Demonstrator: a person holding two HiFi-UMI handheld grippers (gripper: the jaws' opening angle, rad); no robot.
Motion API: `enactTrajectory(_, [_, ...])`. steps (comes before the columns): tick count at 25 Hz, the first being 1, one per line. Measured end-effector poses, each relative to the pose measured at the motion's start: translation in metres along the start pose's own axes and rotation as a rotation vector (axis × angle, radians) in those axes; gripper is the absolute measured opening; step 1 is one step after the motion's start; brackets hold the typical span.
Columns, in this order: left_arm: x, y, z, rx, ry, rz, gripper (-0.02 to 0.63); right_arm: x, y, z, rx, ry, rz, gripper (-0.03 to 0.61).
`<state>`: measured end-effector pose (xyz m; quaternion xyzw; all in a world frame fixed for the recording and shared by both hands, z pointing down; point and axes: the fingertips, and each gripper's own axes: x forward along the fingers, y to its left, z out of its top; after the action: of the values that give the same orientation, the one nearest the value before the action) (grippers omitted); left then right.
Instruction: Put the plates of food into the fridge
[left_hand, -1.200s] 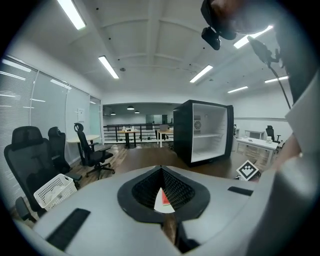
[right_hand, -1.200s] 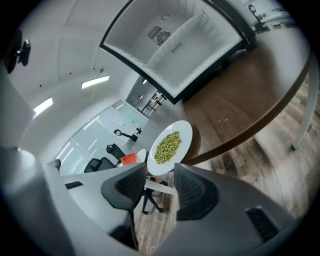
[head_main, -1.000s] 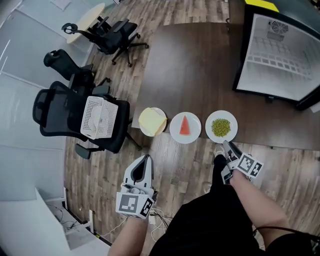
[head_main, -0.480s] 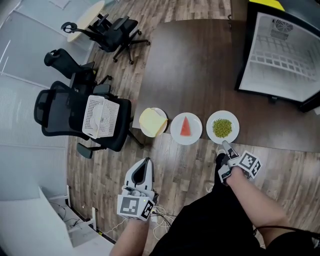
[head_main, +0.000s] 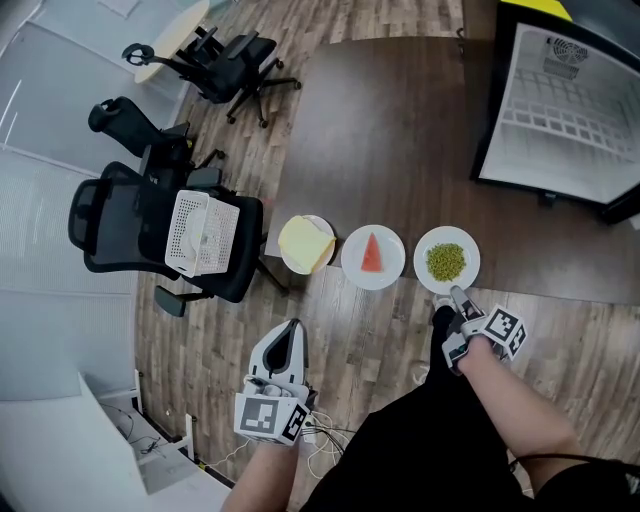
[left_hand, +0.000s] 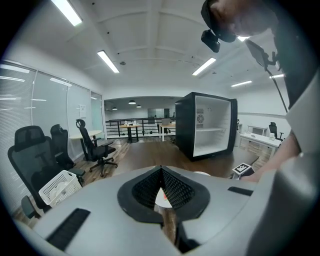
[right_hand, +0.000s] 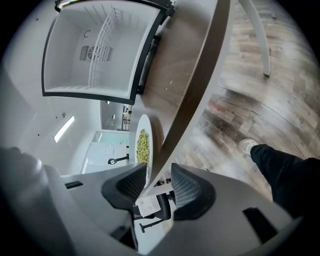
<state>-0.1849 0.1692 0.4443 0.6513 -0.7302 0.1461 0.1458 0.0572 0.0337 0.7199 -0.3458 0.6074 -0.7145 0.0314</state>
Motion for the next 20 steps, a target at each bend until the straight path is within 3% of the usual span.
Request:
enactTrajectory(4, [0.001,-0.002,-0.004,0.003,0.010,-0.005,0.005,0.004,0.006,0.006,0.003,-0.046,0.051,0.153])
enactTrajectory(8, [0.002,-0.011,0.000,0.080,0.010,-0.032,0.004,0.013,0.005,0.008,0.052,-0.077,0.045,0.154])
enactTrajectory(10, [0.002,-0.013,0.001,0.081,0.007,-0.042,0.004,0.012,0.003,0.008,0.044,-0.085,0.048,0.151])
enactTrajectory(16, [0.000,-0.010,0.000,0.075,0.002,-0.042,0.005,0.002,0.010,0.007,-0.014,-0.114,0.057,0.032])
enactTrajectory(20, [0.001,-0.008,0.004,0.047,-0.019,-0.047,0.005,-0.004,0.017,0.009,-0.004,-0.126,0.094,0.020])
